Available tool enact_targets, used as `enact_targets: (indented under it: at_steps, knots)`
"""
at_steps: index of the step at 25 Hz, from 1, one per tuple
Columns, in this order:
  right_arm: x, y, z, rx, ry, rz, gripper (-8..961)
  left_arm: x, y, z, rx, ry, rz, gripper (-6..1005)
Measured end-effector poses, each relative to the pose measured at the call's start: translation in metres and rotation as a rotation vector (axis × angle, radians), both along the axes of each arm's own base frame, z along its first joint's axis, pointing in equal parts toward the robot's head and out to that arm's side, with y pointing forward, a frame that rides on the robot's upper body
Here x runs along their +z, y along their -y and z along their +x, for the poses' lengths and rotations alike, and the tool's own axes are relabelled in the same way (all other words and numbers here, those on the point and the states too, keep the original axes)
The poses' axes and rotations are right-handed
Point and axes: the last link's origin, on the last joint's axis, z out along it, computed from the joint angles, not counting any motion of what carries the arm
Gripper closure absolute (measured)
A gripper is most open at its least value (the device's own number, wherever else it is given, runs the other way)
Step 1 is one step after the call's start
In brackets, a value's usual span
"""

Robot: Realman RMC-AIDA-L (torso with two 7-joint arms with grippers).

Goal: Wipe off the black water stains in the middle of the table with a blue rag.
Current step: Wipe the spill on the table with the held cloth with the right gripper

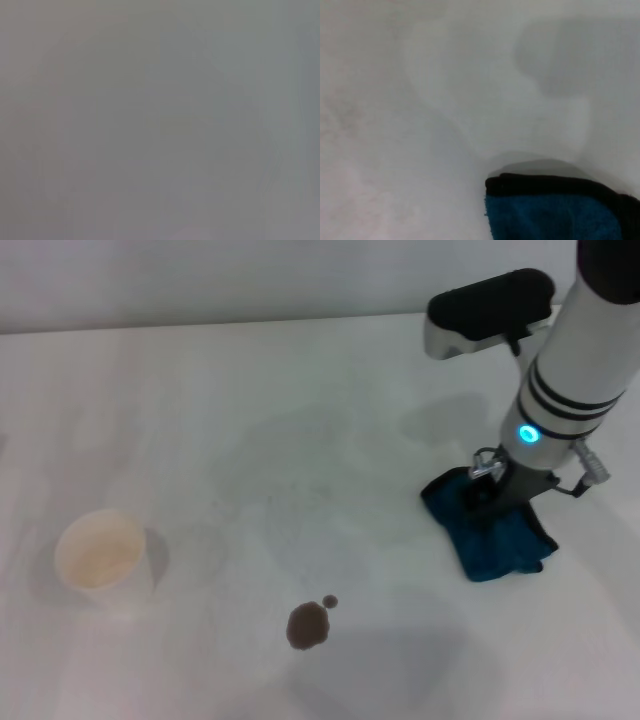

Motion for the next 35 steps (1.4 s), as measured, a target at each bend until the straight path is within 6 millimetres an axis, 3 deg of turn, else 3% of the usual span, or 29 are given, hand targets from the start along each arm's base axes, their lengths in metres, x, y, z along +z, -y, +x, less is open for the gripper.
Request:
enact_targets:
  at_steps: [5, 16, 24, 28, 35]
  knots:
    - [-0.018, 0.008, -0.019, 0.046, -0.042, -0.038, 878, 0.001, -0.003, 0.003, -0.009, -0.003, 0.002, 122]
    - [-0.078, 0.03, -0.057, 0.157, -0.132, -0.227, 879, 0.003, -0.009, 0.007, -0.022, -0.015, 0.003, 121]
    - [-0.103, 0.055, -0.084, 0.239, -0.133, -0.378, 879, 0.003, -0.012, 0.009, -0.029, -0.018, 0.001, 120]
    - [-0.113, 0.071, -0.09, 0.264, -0.128, -0.436, 879, 0.003, -0.017, 0.014, -0.045, -0.021, 0.0, 120]
    - [-0.118, 0.079, -0.091, 0.272, -0.13, -0.446, 881, 0.004, -0.021, 0.018, -0.058, -0.027, -0.001, 120]
